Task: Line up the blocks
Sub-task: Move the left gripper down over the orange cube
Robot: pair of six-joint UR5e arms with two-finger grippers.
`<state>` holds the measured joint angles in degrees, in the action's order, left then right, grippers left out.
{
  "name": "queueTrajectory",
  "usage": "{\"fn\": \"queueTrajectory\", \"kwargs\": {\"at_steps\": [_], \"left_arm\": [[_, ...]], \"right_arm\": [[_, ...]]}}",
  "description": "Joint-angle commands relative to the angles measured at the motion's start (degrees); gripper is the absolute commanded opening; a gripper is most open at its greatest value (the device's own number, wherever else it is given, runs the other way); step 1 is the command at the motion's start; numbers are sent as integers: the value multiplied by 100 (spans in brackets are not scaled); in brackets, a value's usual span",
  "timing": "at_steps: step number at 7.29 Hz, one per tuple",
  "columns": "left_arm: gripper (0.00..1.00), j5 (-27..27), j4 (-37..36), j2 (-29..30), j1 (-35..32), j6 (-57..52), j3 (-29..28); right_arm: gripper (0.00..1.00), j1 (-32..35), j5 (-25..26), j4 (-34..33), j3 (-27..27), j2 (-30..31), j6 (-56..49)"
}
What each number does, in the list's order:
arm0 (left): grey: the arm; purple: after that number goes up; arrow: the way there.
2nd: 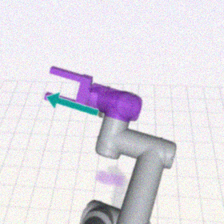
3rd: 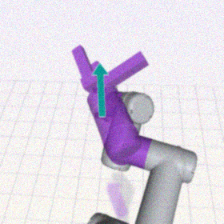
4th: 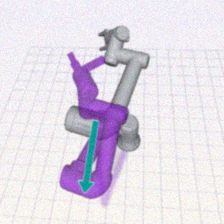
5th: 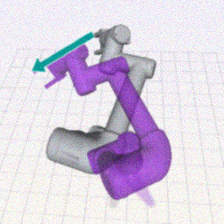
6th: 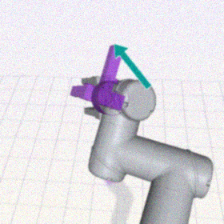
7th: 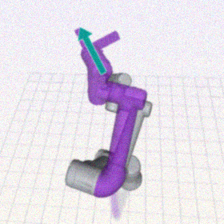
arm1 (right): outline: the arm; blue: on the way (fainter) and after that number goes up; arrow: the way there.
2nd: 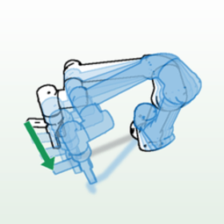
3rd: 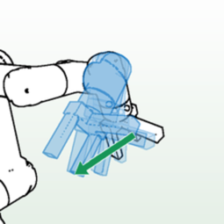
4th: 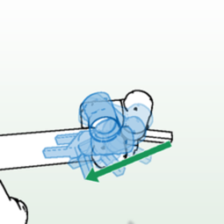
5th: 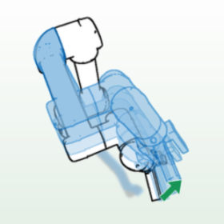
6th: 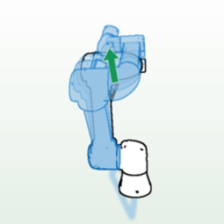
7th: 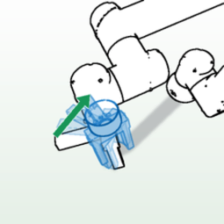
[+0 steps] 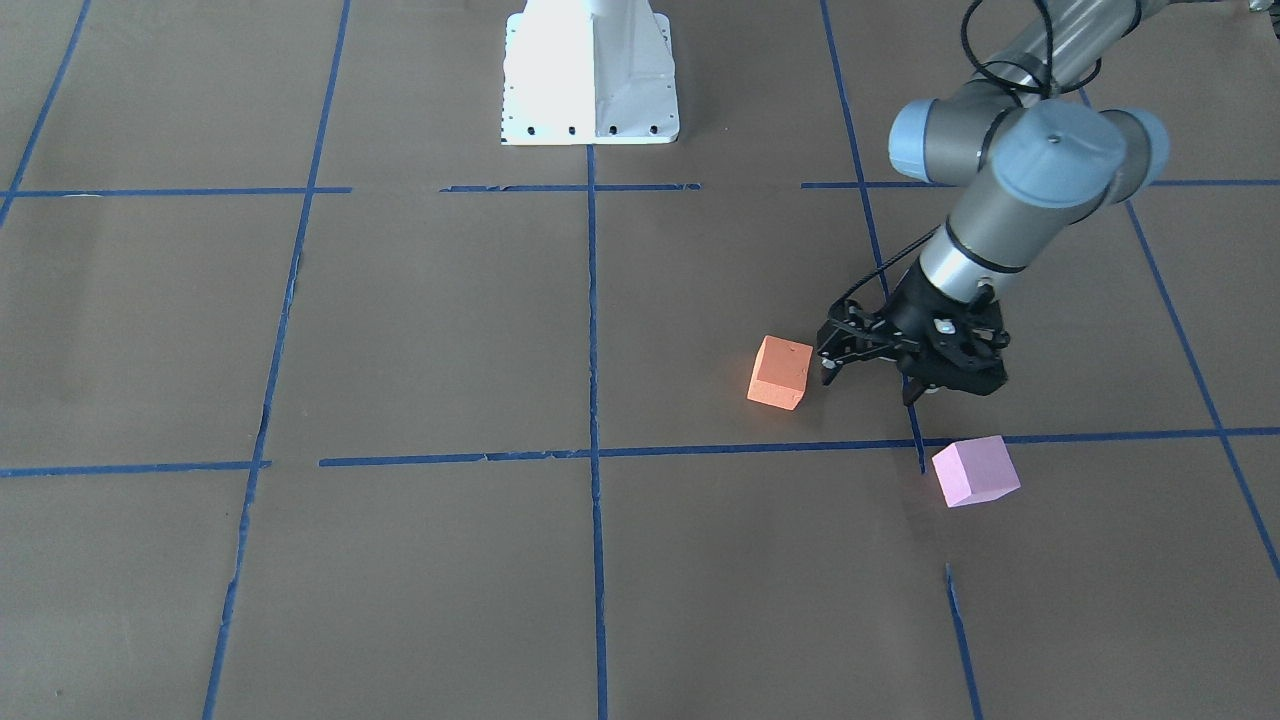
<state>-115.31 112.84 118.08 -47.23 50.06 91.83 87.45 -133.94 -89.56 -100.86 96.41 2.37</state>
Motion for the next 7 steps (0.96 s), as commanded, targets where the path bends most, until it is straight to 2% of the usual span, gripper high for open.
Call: {"fn": "queueTrajectory", "kwargs": {"at_steps": [1, 4, 7], "left_arm": [[100, 613, -16, 242, 537, 337, -279], [100, 642, -16, 171, 793, 302, -297], [100, 624, 28, 180, 970, 294, -683]], "right_arm": [[100, 0, 0, 0, -4, 0, 0], [100, 0, 0, 0, -4, 0, 0], [100, 0, 0, 0, 5, 0, 0]]}}
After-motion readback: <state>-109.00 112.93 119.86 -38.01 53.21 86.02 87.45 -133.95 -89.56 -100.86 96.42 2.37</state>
